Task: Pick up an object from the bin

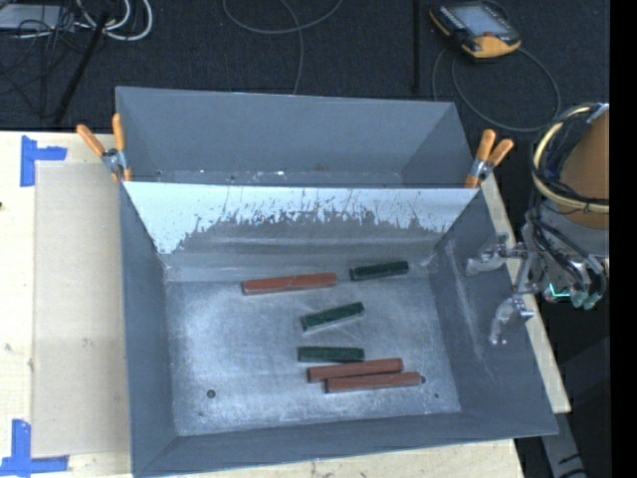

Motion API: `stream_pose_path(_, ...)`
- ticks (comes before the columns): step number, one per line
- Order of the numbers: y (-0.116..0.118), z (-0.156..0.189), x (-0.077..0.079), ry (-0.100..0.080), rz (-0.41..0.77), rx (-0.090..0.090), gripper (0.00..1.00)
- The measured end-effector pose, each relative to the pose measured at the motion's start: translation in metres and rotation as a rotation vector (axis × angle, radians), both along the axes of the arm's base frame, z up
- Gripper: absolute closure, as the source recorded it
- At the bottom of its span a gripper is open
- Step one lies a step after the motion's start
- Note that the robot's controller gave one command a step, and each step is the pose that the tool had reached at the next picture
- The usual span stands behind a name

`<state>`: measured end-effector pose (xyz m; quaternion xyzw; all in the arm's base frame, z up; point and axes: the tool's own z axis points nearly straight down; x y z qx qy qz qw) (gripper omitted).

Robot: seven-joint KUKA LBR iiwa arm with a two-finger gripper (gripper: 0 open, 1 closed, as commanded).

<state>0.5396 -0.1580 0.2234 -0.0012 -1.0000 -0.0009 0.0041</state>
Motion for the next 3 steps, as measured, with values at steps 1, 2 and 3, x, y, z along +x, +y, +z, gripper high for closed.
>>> stream_pose_path(1,0.001,0.004,0.002,-0.008,0.004,-0.002,0.00)
stream_pose_path(2,0.019,-0.048,-0.012,-0.013,0.012,-0.003,0.00)
stream_pose_path(3,0.068,-0.116,-0.020,-0.011,0.008,-0.002,0.00)
